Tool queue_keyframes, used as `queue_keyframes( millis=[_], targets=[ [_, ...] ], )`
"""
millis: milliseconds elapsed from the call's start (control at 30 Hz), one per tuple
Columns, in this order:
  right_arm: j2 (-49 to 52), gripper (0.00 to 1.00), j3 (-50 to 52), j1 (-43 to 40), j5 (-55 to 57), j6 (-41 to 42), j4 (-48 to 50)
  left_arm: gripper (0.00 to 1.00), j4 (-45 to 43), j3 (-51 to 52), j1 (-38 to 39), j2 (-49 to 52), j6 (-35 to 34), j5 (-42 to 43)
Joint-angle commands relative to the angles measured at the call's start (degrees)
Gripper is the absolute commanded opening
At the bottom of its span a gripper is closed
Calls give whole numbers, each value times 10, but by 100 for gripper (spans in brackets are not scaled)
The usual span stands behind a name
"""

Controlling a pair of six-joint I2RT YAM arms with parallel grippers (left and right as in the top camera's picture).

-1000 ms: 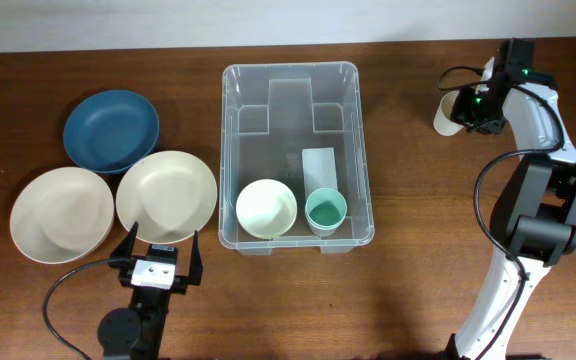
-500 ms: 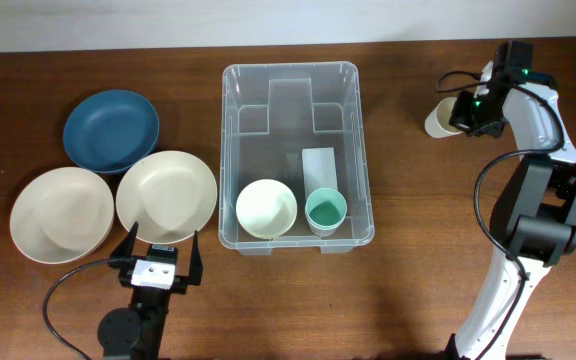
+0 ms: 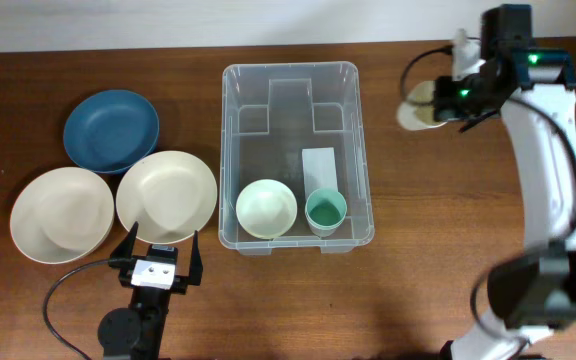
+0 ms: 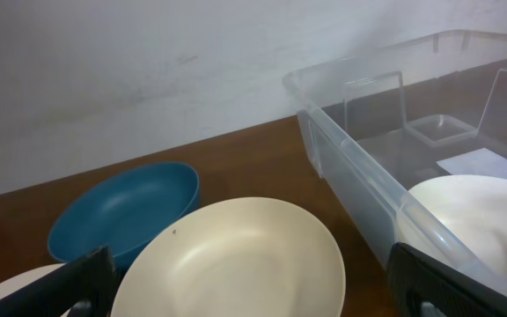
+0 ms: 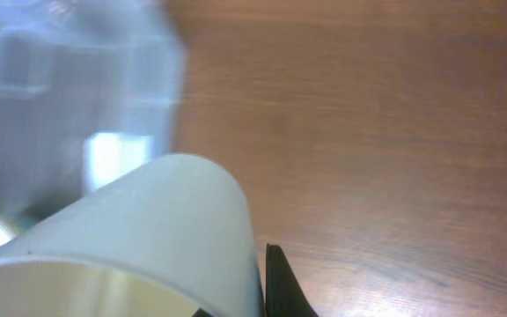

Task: Pack container
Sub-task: 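Carry the white cup into the container and stack it on the cups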

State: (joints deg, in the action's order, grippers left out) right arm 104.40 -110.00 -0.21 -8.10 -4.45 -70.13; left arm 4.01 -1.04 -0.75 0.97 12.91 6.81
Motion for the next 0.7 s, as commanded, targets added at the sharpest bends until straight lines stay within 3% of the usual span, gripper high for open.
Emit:
queue_keyframes(
  millis=[0, 233, 667],
  targets=[
    [-35, 4, -6, 49, -3, -29, -30, 99, -1, 5, 2, -3, 9, -4],
    [-44, 4, 2, 155, -3, -28, -123, 99, -1, 5, 2, -3, 9, -4],
    [-43, 4, 71, 299, 56, -18, -121, 99, -1, 5, 2, -3, 9, -4]
  ],
)
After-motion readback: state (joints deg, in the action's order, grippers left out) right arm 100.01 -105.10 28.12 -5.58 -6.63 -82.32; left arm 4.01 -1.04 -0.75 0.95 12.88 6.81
